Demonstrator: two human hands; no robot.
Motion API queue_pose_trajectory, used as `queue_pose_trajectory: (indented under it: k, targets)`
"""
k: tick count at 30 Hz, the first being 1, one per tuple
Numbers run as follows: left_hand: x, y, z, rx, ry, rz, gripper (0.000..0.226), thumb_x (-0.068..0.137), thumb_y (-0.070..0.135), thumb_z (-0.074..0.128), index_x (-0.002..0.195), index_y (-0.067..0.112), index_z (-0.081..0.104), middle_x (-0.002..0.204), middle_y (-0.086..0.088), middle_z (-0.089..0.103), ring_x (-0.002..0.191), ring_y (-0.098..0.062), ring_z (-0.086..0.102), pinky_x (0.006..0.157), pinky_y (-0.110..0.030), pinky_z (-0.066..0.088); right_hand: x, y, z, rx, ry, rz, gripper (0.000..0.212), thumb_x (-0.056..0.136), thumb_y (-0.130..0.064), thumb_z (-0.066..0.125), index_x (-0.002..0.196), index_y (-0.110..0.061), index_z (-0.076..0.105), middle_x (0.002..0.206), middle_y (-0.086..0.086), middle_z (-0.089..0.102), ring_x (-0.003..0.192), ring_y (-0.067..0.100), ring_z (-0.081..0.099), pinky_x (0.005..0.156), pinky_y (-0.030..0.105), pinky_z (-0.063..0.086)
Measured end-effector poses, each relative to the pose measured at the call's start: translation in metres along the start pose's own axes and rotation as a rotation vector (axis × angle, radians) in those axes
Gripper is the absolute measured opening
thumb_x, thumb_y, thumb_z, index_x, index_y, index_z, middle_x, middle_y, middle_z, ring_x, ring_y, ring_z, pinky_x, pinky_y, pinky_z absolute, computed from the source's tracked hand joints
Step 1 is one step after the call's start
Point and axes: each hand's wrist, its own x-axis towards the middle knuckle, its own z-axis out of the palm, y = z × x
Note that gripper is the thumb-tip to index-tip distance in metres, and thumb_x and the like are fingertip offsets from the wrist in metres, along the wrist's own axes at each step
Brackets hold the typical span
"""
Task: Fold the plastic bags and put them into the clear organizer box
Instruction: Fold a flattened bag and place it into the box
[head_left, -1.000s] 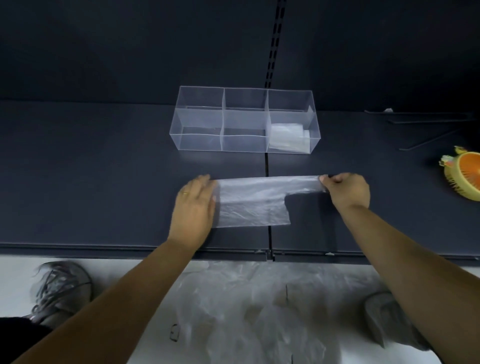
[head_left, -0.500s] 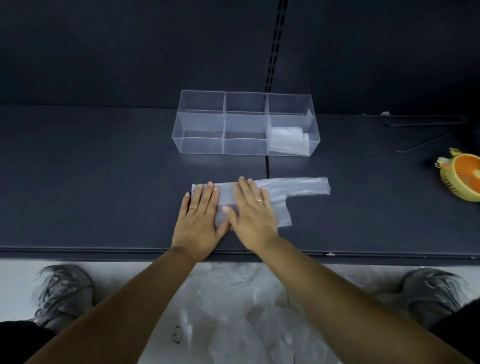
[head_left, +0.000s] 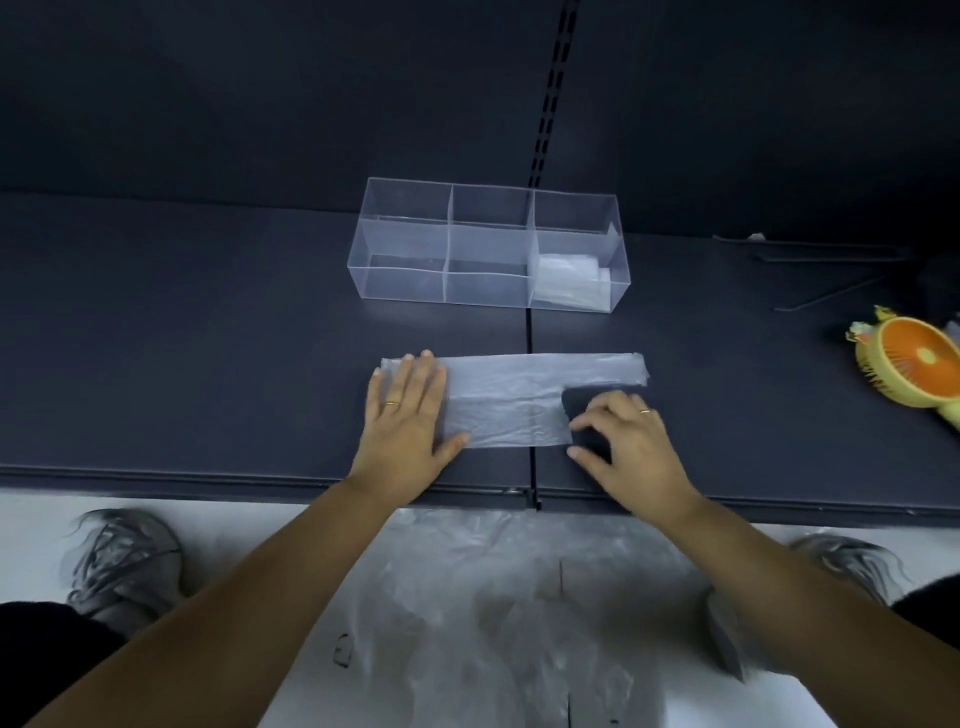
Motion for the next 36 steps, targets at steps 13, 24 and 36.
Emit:
queue_pose_trajectory:
  k: [13, 24, 36]
  targets:
    - [-0.002, 0.060, 0.011, -0.226, 0.019, 0.120, 0.061, 0.099, 0.043, 0.043, 0.151, 0.016, 0.024, 0.159, 0.002, 0.021, 0.146, -0.012, 0.015, 0.119, -0.025, 0.001, 0.012, -0.016, -0.013, 0.210, -0.176, 0.099, 0.016, 0.093, -0.009, 0.054, 0.078, -0.012, 0.059, 0.090, -0.004, 0.048, 0.091, 0.020, 0.049, 0.086, 0.031, 0.040]
    - [-0.018, 0.082, -0.009, -0.077, 0.129, 0.112, 0.035, 0.070, 0.004, 0.073, 0.104, 0.007, 0.071, 0.109, -0.005, 0.071, 0.100, -0.023, 0.068, 0.091, -0.033, 0.050, -0.001, -0.053, -0.007, -0.192, -0.154, -0.217, 0.076, 0.074, -0.047, 0.071, 0.140, -0.025, 0.041, 0.145, -0.010, 0.038, 0.137, 0.012, 0.030, 0.117, 0.037, 0.002]
    - [-0.006, -0.018, -0.039, -0.799, -0.039, -0.253, 0.013, 0.090, 0.013, 0.066, 0.095, 0.006, 0.076, 0.100, -0.002, 0.073, 0.095, -0.008, 0.064, 0.086, -0.012, 0.042, 0.022, -0.020, 0.005, 0.789, -0.002, 0.510, 0.005, 0.089, -0.014, 0.067, 0.086, -0.012, 0.071, 0.085, -0.006, 0.070, 0.079, 0.003, 0.061, 0.072, 0.003, 0.042]
